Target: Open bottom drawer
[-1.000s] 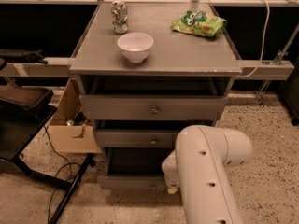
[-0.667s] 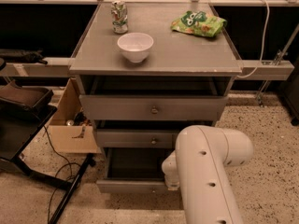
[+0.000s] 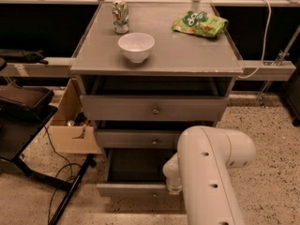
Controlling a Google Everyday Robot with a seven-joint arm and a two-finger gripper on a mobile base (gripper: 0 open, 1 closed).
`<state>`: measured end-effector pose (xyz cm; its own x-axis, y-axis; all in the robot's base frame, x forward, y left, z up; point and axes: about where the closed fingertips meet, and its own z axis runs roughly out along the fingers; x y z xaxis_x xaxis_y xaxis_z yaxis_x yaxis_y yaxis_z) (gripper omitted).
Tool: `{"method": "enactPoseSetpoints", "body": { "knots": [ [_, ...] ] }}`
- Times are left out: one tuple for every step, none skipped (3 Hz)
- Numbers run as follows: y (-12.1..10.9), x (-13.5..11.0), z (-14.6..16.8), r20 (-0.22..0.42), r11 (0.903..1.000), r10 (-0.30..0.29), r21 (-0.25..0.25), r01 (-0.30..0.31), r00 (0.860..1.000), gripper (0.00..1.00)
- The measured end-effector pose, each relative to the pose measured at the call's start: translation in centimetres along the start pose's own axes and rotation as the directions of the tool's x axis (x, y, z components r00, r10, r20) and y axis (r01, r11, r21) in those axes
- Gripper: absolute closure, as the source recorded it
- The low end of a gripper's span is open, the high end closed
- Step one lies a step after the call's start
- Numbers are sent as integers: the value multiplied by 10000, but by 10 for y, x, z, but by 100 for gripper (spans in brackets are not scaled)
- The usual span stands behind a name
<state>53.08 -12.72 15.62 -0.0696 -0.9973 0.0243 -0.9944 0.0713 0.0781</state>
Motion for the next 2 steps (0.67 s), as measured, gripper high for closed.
{"method": "enactPoseSetpoints", "body": {
  "knots": [
    [-2,-1,0,0,10000,0,0,0,10000,100],
    [-1,-1,0,-4,10000,17,-30,-17,10000,100]
  ]
}}
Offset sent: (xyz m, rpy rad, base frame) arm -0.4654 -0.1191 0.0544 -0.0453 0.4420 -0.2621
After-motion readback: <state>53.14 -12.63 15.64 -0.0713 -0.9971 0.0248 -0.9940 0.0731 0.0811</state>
